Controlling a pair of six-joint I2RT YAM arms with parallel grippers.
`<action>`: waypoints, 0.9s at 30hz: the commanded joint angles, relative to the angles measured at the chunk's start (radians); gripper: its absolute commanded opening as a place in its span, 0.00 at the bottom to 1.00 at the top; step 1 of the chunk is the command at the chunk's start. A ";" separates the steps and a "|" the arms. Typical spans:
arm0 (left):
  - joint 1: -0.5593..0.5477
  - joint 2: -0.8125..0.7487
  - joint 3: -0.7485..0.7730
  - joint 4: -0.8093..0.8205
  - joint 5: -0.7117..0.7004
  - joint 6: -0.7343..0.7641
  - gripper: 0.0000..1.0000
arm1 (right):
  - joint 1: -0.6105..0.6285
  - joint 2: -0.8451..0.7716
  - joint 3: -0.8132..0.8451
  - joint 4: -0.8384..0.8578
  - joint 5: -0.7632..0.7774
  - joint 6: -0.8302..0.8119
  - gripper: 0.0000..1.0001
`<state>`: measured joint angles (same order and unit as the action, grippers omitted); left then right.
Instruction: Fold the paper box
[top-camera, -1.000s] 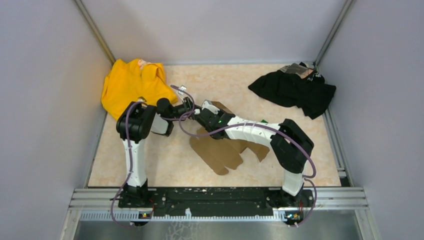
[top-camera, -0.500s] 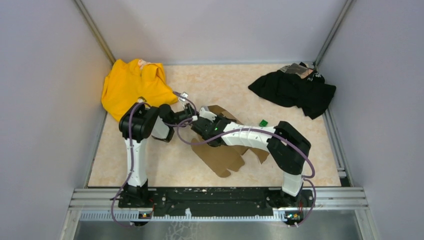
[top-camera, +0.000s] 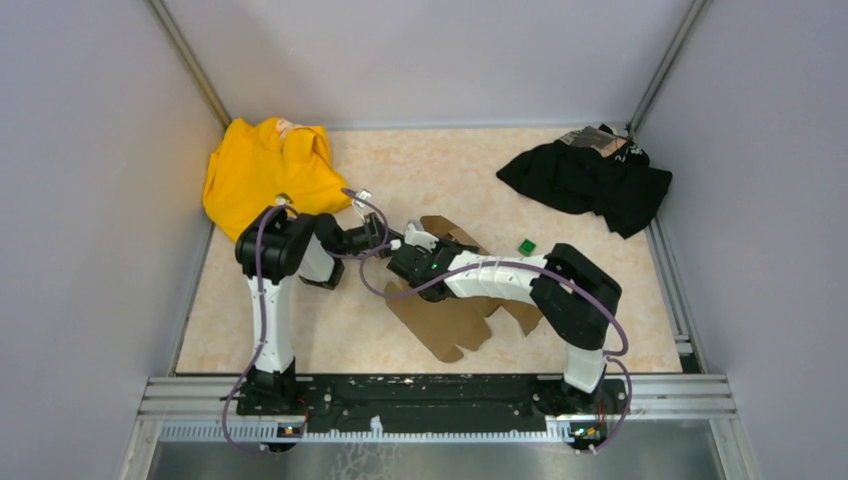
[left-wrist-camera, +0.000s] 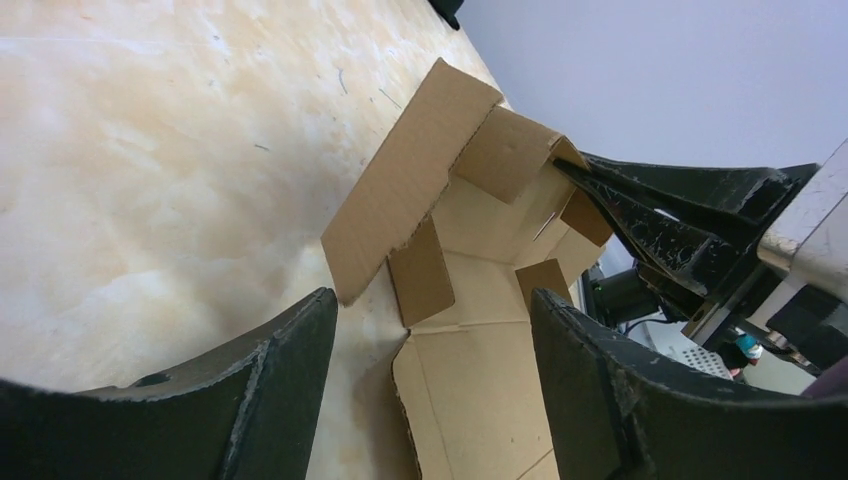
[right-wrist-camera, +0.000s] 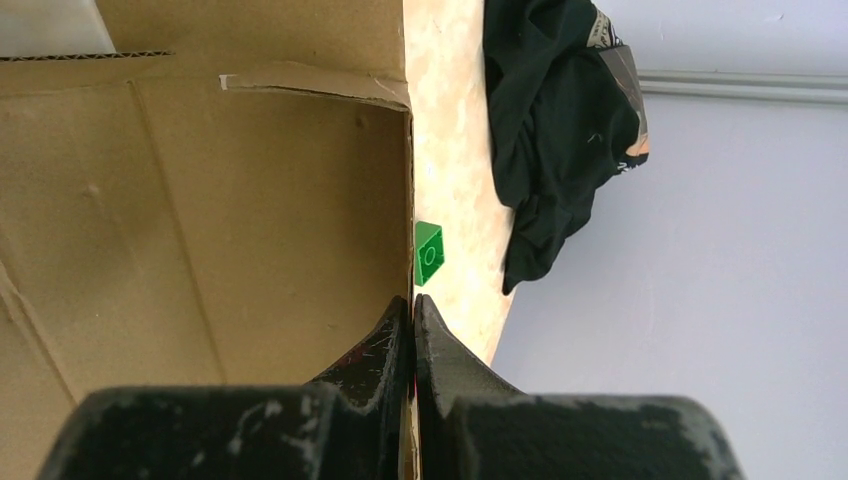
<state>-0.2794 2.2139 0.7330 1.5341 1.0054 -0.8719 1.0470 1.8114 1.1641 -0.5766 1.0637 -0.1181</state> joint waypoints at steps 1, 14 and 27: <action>0.041 0.006 0.010 0.231 0.028 -0.060 0.76 | 0.015 -0.041 -0.009 0.025 0.019 0.023 0.00; 0.066 -0.050 0.031 0.086 -0.053 0.036 0.99 | 0.017 -0.062 -0.030 0.047 0.017 0.024 0.00; 0.016 -0.633 -0.031 -0.849 -0.477 0.465 0.99 | 0.017 -0.164 -0.100 0.115 -0.047 0.062 0.00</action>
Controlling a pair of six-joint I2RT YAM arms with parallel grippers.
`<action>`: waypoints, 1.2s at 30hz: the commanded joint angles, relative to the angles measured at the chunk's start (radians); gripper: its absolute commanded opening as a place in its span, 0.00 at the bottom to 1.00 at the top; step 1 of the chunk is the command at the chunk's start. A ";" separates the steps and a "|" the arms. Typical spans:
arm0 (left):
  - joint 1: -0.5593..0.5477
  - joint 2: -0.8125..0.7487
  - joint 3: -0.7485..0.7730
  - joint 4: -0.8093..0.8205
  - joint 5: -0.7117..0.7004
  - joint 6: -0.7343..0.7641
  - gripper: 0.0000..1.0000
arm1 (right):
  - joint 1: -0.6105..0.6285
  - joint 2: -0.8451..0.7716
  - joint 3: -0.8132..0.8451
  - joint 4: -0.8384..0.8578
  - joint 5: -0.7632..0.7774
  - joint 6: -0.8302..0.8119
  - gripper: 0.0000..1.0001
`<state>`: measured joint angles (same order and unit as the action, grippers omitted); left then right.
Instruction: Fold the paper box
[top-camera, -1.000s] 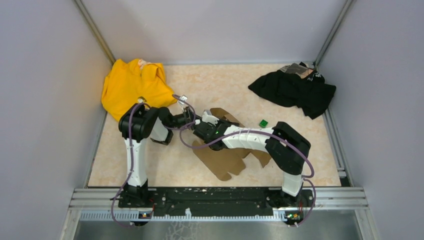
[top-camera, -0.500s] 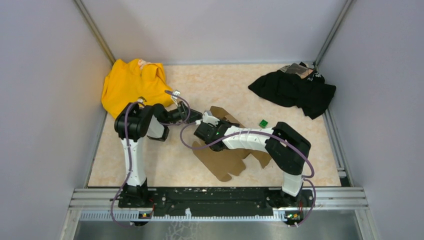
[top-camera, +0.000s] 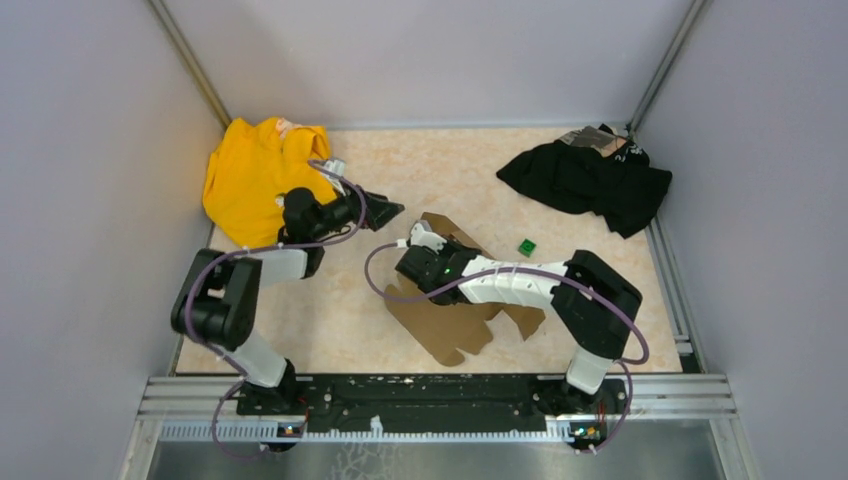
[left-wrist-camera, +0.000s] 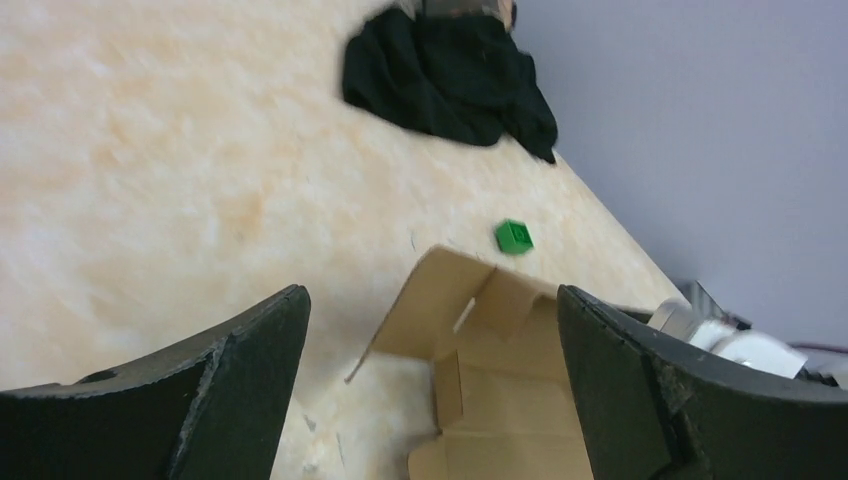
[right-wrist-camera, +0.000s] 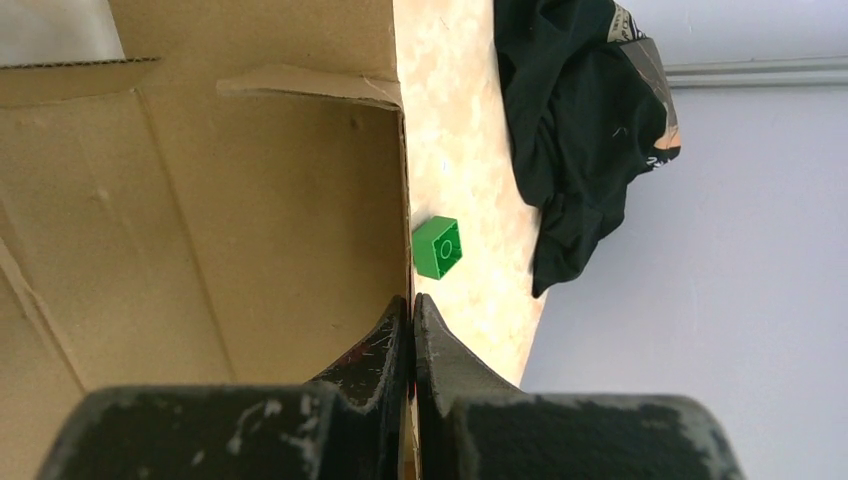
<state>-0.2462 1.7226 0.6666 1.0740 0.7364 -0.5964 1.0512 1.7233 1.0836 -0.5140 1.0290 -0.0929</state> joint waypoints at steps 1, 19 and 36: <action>-0.015 -0.170 0.042 -0.426 -0.238 0.181 0.99 | 0.012 -0.086 -0.025 0.057 -0.018 0.038 0.00; 0.021 -0.268 -0.029 -0.427 -0.361 -0.094 0.99 | -0.020 -0.238 -0.130 0.142 -0.088 0.025 0.00; 0.045 0.202 -0.096 0.382 0.012 -0.164 0.86 | -0.023 -0.248 -0.149 0.180 -0.123 -0.008 0.00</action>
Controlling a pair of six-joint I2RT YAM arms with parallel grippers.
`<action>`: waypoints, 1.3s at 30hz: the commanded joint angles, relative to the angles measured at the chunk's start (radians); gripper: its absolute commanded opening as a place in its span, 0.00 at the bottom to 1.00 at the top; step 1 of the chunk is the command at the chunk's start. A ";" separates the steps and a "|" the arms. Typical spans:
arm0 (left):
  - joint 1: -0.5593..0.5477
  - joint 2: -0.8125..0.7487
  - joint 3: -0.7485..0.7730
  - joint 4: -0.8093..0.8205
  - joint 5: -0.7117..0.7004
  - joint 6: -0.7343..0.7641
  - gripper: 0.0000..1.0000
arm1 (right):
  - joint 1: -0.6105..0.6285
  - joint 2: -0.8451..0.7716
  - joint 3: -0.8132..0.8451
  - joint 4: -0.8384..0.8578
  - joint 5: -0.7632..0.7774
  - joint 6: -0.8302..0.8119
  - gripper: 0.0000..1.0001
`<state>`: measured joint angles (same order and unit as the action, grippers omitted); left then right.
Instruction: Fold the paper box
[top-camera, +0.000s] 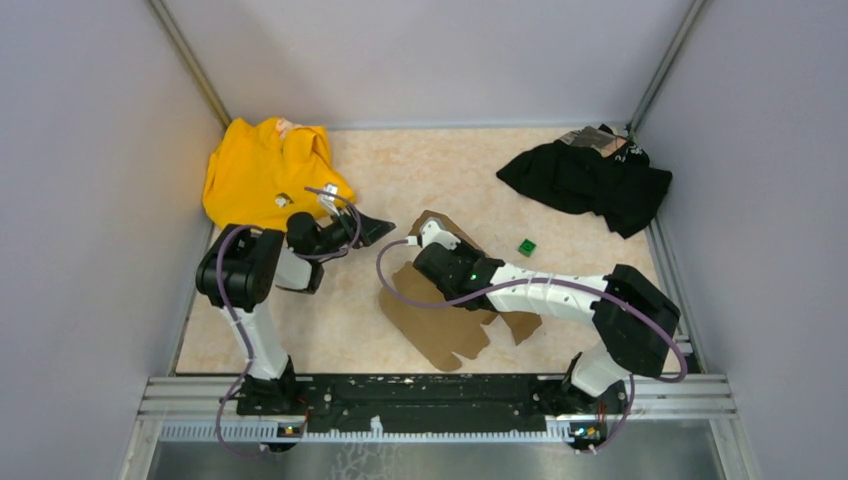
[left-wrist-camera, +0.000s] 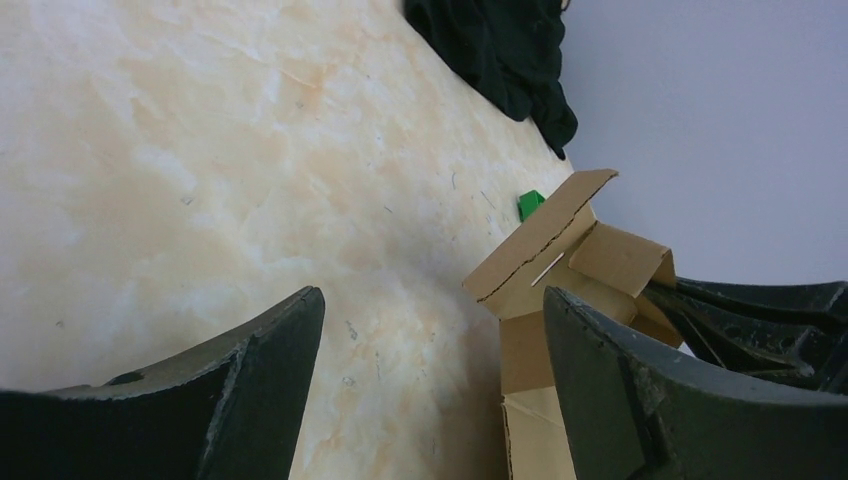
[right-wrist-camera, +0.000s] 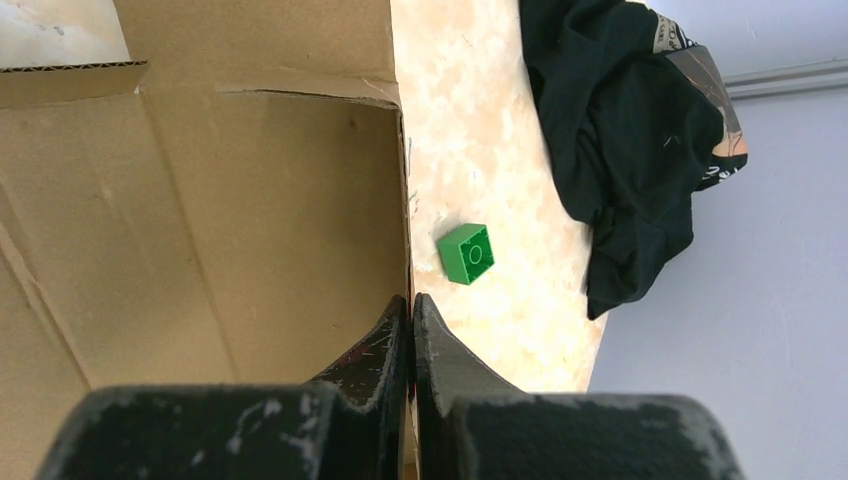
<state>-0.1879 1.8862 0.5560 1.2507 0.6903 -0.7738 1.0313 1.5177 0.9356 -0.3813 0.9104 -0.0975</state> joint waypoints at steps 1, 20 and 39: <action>-0.013 0.053 0.020 0.204 0.053 0.021 0.86 | -0.003 -0.043 -0.002 0.047 -0.007 -0.004 0.00; -0.121 0.217 0.270 0.002 0.023 0.176 0.72 | 0.016 -0.044 -0.012 0.063 -0.004 -0.027 0.00; -0.151 0.246 0.199 0.267 0.123 0.110 0.71 | 0.038 0.059 0.042 0.010 0.085 -0.010 0.00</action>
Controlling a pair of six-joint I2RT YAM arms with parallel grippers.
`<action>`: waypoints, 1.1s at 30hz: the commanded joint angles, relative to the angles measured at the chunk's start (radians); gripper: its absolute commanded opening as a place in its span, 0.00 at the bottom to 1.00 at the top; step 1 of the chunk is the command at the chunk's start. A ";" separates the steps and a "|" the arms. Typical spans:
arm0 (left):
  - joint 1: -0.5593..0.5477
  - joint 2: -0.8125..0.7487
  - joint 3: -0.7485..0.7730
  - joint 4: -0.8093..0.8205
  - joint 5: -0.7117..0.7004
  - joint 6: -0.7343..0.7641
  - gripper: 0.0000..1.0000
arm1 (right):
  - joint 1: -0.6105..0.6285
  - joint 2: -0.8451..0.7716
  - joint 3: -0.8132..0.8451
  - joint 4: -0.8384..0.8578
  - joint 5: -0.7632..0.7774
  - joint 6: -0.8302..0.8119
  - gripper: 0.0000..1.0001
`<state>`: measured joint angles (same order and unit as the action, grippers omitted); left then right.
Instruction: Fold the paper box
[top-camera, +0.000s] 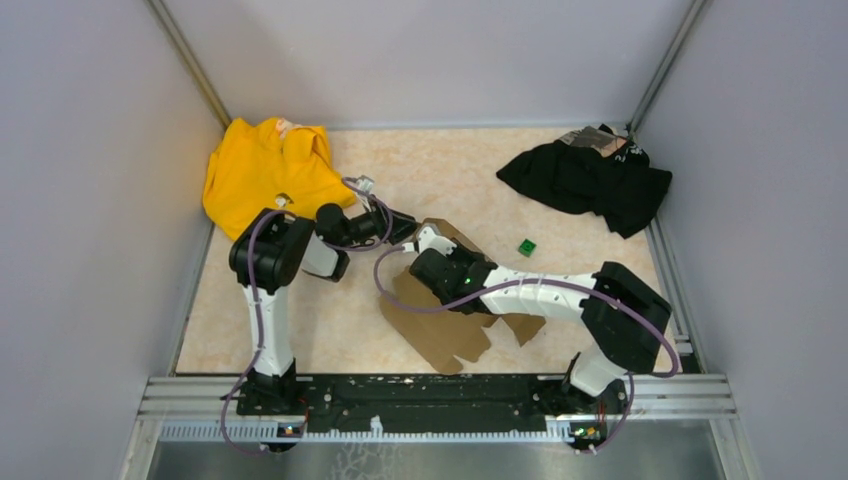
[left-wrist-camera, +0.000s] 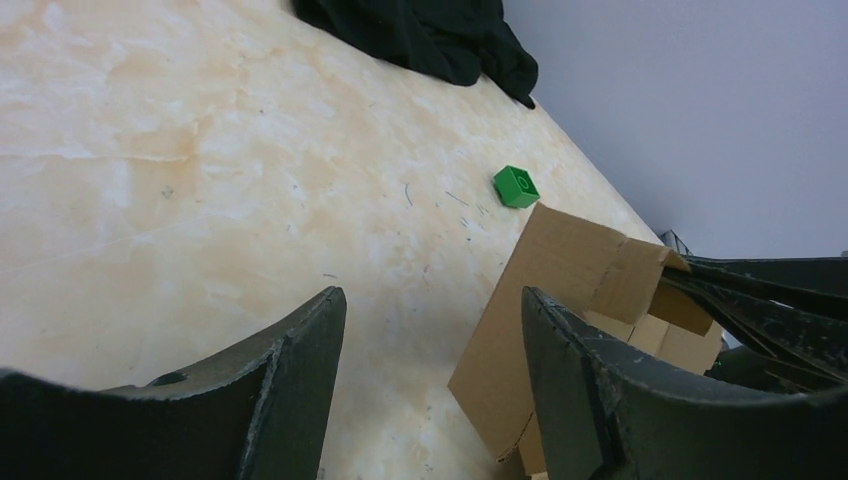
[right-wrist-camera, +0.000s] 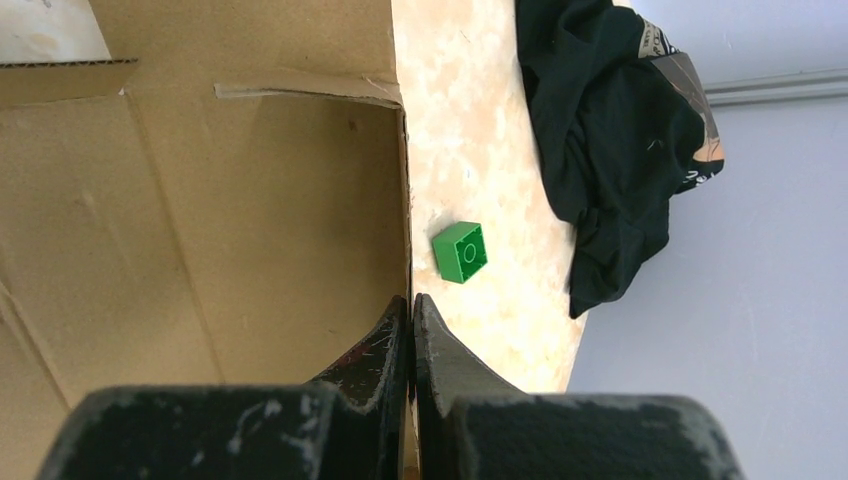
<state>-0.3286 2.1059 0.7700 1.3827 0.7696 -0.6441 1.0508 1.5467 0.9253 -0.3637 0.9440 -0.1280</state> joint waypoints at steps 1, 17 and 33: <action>-0.012 0.032 -0.020 0.159 0.047 -0.030 0.71 | 0.021 0.036 0.059 -0.012 0.058 0.021 0.00; -0.052 0.084 -0.050 0.348 0.108 -0.097 0.69 | 0.055 0.139 0.138 -0.100 0.120 0.034 0.00; -0.056 0.067 -0.102 0.409 0.139 -0.109 0.69 | 0.094 0.251 0.194 -0.236 0.185 0.152 0.00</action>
<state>-0.3782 2.1803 0.6807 1.5257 0.8745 -0.7414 1.1252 1.7729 1.0706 -0.5663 1.0977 -0.0475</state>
